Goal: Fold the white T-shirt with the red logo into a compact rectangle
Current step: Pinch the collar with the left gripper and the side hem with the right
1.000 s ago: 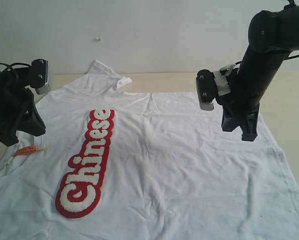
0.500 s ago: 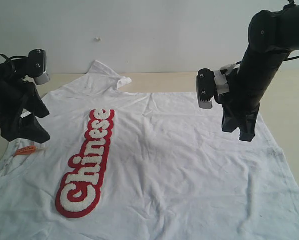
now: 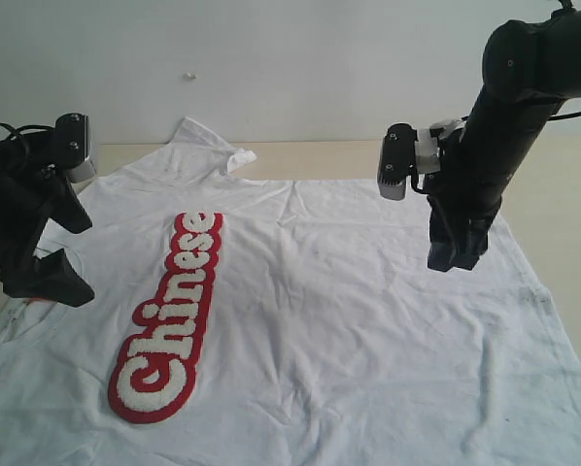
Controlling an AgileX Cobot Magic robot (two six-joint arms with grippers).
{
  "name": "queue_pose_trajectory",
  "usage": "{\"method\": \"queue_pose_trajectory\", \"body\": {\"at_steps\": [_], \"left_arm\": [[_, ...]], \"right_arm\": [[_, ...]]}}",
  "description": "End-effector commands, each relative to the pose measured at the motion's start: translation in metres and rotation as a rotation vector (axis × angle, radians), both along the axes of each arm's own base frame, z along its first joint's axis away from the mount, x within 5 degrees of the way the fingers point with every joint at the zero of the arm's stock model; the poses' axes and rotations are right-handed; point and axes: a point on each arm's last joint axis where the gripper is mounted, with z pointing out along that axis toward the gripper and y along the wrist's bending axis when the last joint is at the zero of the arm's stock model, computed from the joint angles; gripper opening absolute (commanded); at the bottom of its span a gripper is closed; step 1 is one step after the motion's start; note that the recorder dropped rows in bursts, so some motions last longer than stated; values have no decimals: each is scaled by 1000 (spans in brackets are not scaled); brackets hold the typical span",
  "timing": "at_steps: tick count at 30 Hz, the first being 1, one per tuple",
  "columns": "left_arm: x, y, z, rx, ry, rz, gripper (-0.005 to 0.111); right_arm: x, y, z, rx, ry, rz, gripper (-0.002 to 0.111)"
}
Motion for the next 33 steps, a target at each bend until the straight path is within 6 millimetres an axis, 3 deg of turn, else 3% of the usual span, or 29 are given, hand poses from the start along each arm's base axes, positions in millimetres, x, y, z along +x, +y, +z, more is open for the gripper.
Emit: {"method": "queue_pose_trajectory", "body": {"at_steps": [1,14,18,22,24,26,31,33], "left_arm": [[1,2,3,-1,-31,11,105],[1,4,3,27,-41,3,105],[-9,30,-5,347,24,-220,105],[0,35,-17,399,-38,-240,105],[5,34,-25,401,-53,-250,105],[8,34,-33,406,-58,-283,105],[25,32,-41,392,-83,-283,105],[32,29,-43,361,-85,-259,105]], "right_arm": [[0,-2,2,-17,3,80,104],[2,-4,2,-60,-23,140,105],[0,-12,1,-143,5,145,105],[1,-16,-13,-169,57,195,105],[-4,-21,-20,-126,144,319,105],[-7,-30,-22,-33,183,330,105],[-6,-84,-24,-20,173,160,105],[-4,-87,-27,-6,158,136,105]]}}
